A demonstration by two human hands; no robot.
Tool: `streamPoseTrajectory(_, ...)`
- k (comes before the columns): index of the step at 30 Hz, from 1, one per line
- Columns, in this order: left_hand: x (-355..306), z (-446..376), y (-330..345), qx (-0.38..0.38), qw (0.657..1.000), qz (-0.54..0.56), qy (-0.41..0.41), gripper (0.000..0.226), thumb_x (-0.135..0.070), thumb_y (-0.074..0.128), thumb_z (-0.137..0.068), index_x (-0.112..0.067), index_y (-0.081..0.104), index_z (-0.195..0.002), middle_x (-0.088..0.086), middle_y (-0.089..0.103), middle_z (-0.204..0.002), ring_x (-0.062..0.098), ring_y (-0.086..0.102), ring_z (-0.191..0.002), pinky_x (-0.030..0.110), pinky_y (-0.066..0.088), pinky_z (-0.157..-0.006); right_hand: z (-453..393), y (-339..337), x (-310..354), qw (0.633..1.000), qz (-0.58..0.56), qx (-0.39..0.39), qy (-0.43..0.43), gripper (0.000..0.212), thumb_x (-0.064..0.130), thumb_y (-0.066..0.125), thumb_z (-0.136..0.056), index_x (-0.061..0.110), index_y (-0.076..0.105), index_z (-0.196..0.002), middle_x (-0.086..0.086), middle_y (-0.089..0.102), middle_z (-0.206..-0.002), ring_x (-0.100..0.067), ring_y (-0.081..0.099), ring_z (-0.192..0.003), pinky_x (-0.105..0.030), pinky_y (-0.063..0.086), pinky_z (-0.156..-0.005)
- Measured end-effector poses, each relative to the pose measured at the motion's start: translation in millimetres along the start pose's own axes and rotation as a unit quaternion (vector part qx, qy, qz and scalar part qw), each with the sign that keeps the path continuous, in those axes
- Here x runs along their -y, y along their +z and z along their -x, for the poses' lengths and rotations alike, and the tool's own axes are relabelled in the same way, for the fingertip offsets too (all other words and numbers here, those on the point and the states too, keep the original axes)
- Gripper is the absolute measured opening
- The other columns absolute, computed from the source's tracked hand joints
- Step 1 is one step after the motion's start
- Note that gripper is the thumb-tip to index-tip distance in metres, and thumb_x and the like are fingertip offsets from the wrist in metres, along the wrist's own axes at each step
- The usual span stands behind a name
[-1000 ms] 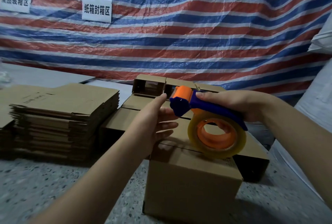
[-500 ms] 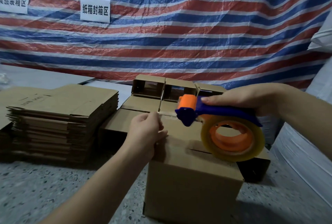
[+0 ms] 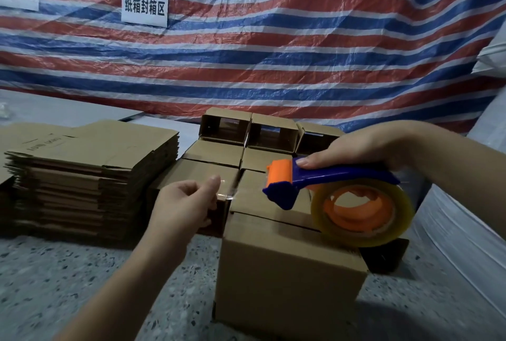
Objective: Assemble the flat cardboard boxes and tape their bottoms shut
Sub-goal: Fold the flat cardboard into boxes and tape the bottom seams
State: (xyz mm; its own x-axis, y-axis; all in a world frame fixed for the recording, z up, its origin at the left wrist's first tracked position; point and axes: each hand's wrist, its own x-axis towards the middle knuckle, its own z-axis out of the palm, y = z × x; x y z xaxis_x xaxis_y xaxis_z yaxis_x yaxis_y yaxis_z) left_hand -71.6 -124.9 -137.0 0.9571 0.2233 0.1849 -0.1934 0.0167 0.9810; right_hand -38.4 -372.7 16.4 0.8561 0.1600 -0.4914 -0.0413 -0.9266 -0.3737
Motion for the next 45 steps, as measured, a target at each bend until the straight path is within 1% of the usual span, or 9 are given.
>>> streamPoseTrajectory(3,10,2,-3,0.001,1.0,-0.004,-0.012,0.036,-0.03,0.064,-0.093,-0.004,0.064,-0.067,-0.006,0.055,-0.046,0.001,0.052,-0.041,0.017,0.043,-0.043,-4,1,14,0.999,0.042,0.013,0.026,0.087,0.078,0.072,-0.045,0.014,0.068,-0.105,-0.006,0.077,-0.08,-0.016,0.073,-0.064,-0.026,0.056,-0.055)
streamPoseTrajectory(8,26,1,-7,0.005,0.999,-0.029,-0.03,0.038,-0.033,0.063,-0.093,-0.008,0.063,-0.064,-0.006,0.054,-0.047,0.002,0.049,-0.041,0.026,0.044,-0.053,-7,0,23,0.997,0.059,0.005,0.045,0.087,0.078,0.071,-0.047,0.014,0.067,-0.107,-0.005,0.077,-0.08,-0.016,0.072,-0.063,-0.025,0.056,-0.055)
streamPoseTrajectory(18,49,5,-3,0.007,0.998,-0.054,-0.024,0.046,-0.037,0.064,-0.092,-0.009,0.061,-0.056,-0.004,0.052,-0.048,0.002,0.046,-0.041,0.018,0.041,-0.042,-10,1,24,0.996,0.072,0.003,0.051,0.085,0.078,0.07,-0.047,0.015,0.069,-0.103,-0.005,0.077,-0.08,-0.015,0.072,-0.063,-0.025,0.056,-0.055)
streamPoseTrajectory(27,58,8,7,0.038,0.996,-0.079,-0.03,0.058,-0.047,0.058,-0.093,0.009,0.061,-0.08,0.004,0.052,-0.061,0.011,0.042,-0.048,0.019,0.034,-0.042,-8,3,23,0.996,0.066,-0.001,0.052,0.085,0.077,0.069,-0.048,0.013,0.069,-0.104,-0.006,0.076,-0.079,-0.016,0.07,-0.061,-0.024,0.055,-0.053)
streamPoseTrajectory(36,63,12,9,0.041,0.992,-0.074,-0.095,0.083,-0.074,0.049,-0.078,0.005,0.065,-0.1,0.004,0.047,-0.064,0.006,0.036,-0.043,0.017,0.03,-0.04,-10,2,22,0.997,0.051,-0.003,0.053,0.086,0.077,0.073,-0.046,0.014,0.069,-0.105,-0.006,0.077,-0.082,-0.015,0.072,-0.063,-0.025,0.055,-0.054)
streamPoseTrajectory(39,68,23,10,0.041,0.989,-0.073,-0.12,0.082,-0.078,0.045,-0.071,-0.003,0.065,-0.101,0.005,0.056,-0.072,0.012,0.048,-0.058,0.024,0.04,-0.05,-10,2,21,0.998,0.047,-0.003,0.052,0.085,0.077,0.073,-0.048,0.014,0.07,-0.105,-0.007,0.077,-0.083,-0.016,0.072,-0.064,-0.025,0.056,-0.055)
streamPoseTrajectory(42,67,32,12,-0.018,0.998,-0.043,-0.032,0.042,-0.055,0.047,-0.091,-0.019,0.065,-0.103,-0.001,0.067,-0.101,0.014,0.062,-0.095,0.033,0.051,-0.078,-10,3,21,0.998,0.04,-0.002,0.056,0.084,0.076,0.074,-0.048,0.015,0.07,-0.105,-0.007,0.077,-0.085,-0.016,0.072,-0.065,-0.026,0.056,-0.056)
streamPoseTrajectory(43,62,36,13,-0.019,0.999,-0.038,-0.001,0.042,-0.058,0.04,-0.093,-0.029,0.062,-0.115,-0.01,0.064,-0.116,0.008,0.058,-0.109,0.029,0.047,-0.088,-10,3,21,0.998,0.039,0.0,0.055,0.084,0.076,0.074,-0.048,0.015,0.07,-0.106,-0.007,0.077,-0.085,-0.016,0.072,-0.066,-0.026,0.056,-0.057)
streamPoseTrajectory(45,51,45,16,0.042,0.998,-0.035,0.031,0.07,-0.082,0.028,-0.08,-0.048,0.039,-0.141,-0.036,0.04,-0.133,-0.01,0.038,-0.125,0.023,0.03,-0.104,-11,3,20,0.998,0.038,0.0,0.05,0.085,0.076,0.075,-0.048,0.015,0.07,-0.106,-0.008,0.077,-0.087,-0.016,0.072,-0.067,-0.026,0.056,-0.059)
